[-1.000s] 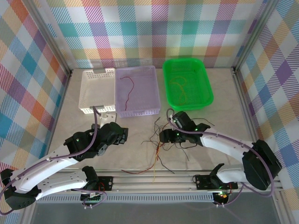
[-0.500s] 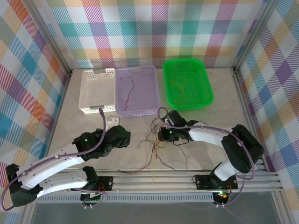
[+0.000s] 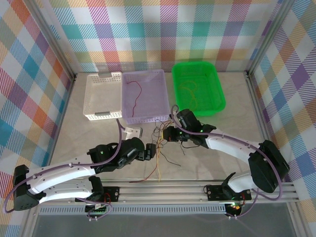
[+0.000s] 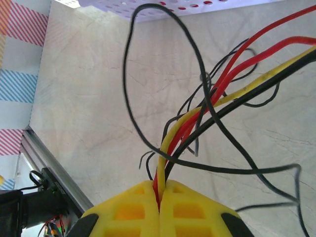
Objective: Untangle the cables
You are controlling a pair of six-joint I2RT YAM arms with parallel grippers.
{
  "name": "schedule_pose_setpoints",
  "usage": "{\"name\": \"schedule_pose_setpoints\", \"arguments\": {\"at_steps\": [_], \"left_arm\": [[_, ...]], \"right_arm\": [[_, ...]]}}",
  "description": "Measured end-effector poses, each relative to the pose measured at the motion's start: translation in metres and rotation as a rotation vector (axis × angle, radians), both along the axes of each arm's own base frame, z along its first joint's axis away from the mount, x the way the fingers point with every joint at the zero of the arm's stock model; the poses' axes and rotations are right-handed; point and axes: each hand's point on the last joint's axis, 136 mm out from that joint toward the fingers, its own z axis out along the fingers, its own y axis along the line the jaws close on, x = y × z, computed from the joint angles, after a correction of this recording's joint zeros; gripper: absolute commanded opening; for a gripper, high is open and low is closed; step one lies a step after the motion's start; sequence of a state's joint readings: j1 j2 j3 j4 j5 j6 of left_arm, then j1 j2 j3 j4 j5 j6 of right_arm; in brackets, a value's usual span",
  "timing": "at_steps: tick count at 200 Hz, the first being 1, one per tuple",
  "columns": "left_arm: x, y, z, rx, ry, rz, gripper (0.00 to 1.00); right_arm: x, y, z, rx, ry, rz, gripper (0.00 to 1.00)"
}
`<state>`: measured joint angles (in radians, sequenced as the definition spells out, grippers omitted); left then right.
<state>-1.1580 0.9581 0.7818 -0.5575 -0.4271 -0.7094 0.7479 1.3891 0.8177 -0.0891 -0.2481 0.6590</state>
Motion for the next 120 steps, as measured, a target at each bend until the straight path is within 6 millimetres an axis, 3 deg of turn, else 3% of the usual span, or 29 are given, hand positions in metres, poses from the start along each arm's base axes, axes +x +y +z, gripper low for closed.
{"name": "schedule_pose_setpoints", "arguments": {"at_steps": [42,83,120], "left_arm": [[-0.012,-0.024,-0.01,-0.099,0.036,-0.062,0.88],[-0.018,-0.033,-0.025,-0.129,0.068,-0.087,0.79],[-0.016,-0.039,-0.018,-0.178,0.049,-0.086,0.69]], "right_arm": [[0.002,0.004,0.022,0.063,-0.035,-0.006,0.0],[0.0,0.012,0.038,0.134,-0.044,0.012,0.0],[-0.004,0.017,0.043,0.176,-0.028,0.039,0.0]]}}
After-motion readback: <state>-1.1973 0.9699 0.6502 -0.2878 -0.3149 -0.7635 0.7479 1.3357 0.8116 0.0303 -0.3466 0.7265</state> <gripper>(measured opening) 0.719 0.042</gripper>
